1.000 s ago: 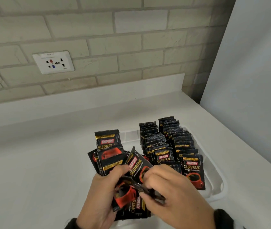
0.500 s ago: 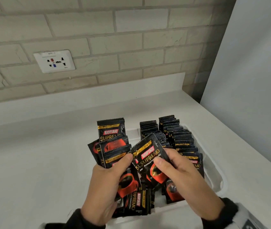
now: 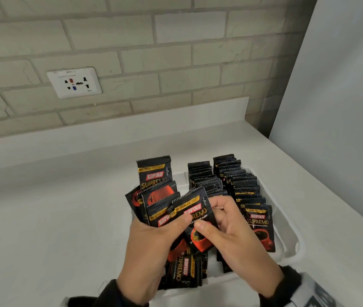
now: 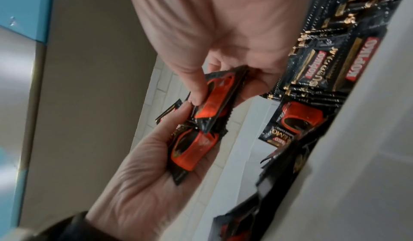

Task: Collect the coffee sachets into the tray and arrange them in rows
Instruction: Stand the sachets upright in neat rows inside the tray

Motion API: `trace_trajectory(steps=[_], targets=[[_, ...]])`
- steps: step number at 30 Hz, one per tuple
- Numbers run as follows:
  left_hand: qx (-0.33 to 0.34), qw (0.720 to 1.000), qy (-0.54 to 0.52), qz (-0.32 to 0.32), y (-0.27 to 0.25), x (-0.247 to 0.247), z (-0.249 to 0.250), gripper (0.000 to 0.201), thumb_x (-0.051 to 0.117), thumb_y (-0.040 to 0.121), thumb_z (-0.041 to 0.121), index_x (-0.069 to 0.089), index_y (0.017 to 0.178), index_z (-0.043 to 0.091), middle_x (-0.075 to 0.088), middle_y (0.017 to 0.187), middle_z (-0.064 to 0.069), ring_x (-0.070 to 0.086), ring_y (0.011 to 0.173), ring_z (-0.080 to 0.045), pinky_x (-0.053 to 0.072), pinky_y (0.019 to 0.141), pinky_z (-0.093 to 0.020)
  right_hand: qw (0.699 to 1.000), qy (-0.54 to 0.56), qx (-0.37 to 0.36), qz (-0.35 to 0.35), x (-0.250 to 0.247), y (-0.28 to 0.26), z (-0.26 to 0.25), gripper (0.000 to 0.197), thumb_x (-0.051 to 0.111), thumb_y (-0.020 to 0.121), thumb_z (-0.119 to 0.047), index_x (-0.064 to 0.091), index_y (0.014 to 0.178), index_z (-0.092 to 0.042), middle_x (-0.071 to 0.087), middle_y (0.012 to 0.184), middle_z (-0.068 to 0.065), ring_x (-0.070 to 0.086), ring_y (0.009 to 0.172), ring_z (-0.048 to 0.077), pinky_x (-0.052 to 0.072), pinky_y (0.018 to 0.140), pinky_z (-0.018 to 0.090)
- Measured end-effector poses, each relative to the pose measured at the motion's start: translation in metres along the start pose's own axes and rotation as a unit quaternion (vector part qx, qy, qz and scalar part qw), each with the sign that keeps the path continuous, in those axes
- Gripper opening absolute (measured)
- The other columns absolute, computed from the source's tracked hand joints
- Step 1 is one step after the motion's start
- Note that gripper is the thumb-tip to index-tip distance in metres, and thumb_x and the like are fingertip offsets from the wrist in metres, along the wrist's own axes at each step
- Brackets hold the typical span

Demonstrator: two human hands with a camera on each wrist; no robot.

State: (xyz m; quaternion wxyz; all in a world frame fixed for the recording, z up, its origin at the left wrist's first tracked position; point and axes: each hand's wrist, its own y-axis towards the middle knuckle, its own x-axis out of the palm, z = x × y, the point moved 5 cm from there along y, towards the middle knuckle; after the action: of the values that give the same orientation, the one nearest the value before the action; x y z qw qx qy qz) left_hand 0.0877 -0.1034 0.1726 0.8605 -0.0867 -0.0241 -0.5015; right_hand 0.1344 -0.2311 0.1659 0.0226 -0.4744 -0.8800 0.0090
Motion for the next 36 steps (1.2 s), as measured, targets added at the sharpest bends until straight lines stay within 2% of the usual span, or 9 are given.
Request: trace_trajectory(steps=[4,8,11,14,20,24,28,32,36], targets=[[-0.006,0.999,0.043,-0.020,0.001,-0.005,-0.001,0.052,0.075,0.067,-0.002,0.060,0.113,0.016,0.074,0.089,0.000,0.070,0.078,-0.011,0.052,0.057,-0.019,0.986,-0.147,-0.073,-0.034,0.003,-0.002,-0.006,0.050,0.052,0.092,-0.020,0.027,0.124,-0.050,0.061,0.113,-0.014,0.059,0.103,0.000,0.050,0.085,0.020],[-0.016,0.996,0.080,-0.041,-0.002,-0.006,0.002,0.040,0.074,0.069,-0.003,0.065,0.101,0.018,0.074,0.076,0.003,0.070,0.067,-0.009,0.050,0.052,-0.017,0.955,-0.272,-0.106,-0.049,0.006,-0.009,-0.013,0.065,0.047,0.094,-0.033,0.002,0.130,-0.062,0.030,0.138,-0.034,0.033,0.122,-0.018,0.032,0.097,0.003],[0.003,0.990,0.119,-0.070,-0.005,-0.003,0.011,0.030,0.073,0.072,-0.001,0.068,0.078,0.028,0.072,0.069,0.008,0.068,0.062,-0.005,0.048,0.050,-0.012,0.934,-0.332,-0.118,-0.064,0.004,-0.009,-0.030,0.080,0.055,0.090,-0.029,-0.007,0.126,-0.064,0.019,0.132,-0.043,0.022,0.118,-0.027,0.023,0.088,-0.007],[0.024,0.983,0.151,-0.099,-0.008,0.001,0.020,0.030,0.073,0.072,0.001,0.067,0.081,0.029,0.072,0.072,0.011,0.067,0.065,-0.002,0.046,0.052,-0.008,0.893,-0.420,-0.112,-0.113,0.004,-0.004,-0.049,0.085,0.056,0.090,-0.028,-0.012,0.126,-0.065,0.033,0.123,-0.035,0.033,0.103,-0.023,0.029,0.087,-0.002],[0.025,0.986,0.156,-0.062,-0.006,-0.006,0.024,0.034,0.078,0.067,0.002,0.067,0.091,0.023,0.073,0.077,0.006,0.070,0.072,-0.010,0.054,0.067,-0.026,0.826,-0.528,-0.120,-0.158,0.011,0.004,-0.069,0.069,0.055,0.091,-0.029,0.007,0.139,-0.038,0.052,0.110,-0.009,0.041,0.071,-0.006,0.039,0.073,0.017],[0.071,0.986,0.148,-0.033,-0.005,-0.009,0.032,0.034,0.077,0.067,0.001,0.066,0.093,0.020,0.072,0.077,0.010,0.068,0.068,-0.005,0.051,0.055,-0.013,0.835,-0.518,-0.110,-0.151,0.019,0.013,-0.078,0.064,0.057,0.089,-0.033,0.015,0.137,-0.036,0.055,0.112,-0.009,0.053,0.082,0.003,0.041,0.075,0.016],[0.098,0.988,0.120,0.002,-0.002,-0.018,0.043,0.028,0.075,0.068,-0.002,0.069,0.083,0.021,0.073,0.075,0.005,0.069,0.068,-0.010,0.053,0.064,-0.028,0.832,-0.523,-0.076,-0.168,0.025,0.028,-0.084,0.059,0.061,0.087,-0.029,0.031,0.138,-0.033,0.057,0.124,-0.002,0.054,0.110,0.010,0.040,0.091,0.020],[0.087,0.991,0.038,0.091,0.008,-0.053,0.050,0.017,0.074,0.071,0.006,0.071,0.069,0.022,0.071,0.069,0.000,0.068,0.065,-0.014,0.055,0.063,-0.032,0.818,-0.554,-0.075,-0.132,0.012,0.060,-0.111,0.030,0.064,0.085,-0.024,0.061,0.115,-0.025,0.064,0.108,-0.006,0.056,0.091,0.007,0.043,0.073,0.020],[0.069,0.987,-0.070,0.129,0.012,-0.083,0.052,0.014,0.070,0.070,0.013,0.066,0.084,0.013,0.069,0.061,0.000,0.068,0.057,-0.012,0.057,0.053,-0.025,0.798,-0.591,-0.095,-0.073,0.003,0.109,-0.123,0.023,0.064,0.084,-0.018,0.063,0.107,-0.018,0.057,0.097,-0.005,0.051,0.087,0.011,0.035,0.071,0.023]])
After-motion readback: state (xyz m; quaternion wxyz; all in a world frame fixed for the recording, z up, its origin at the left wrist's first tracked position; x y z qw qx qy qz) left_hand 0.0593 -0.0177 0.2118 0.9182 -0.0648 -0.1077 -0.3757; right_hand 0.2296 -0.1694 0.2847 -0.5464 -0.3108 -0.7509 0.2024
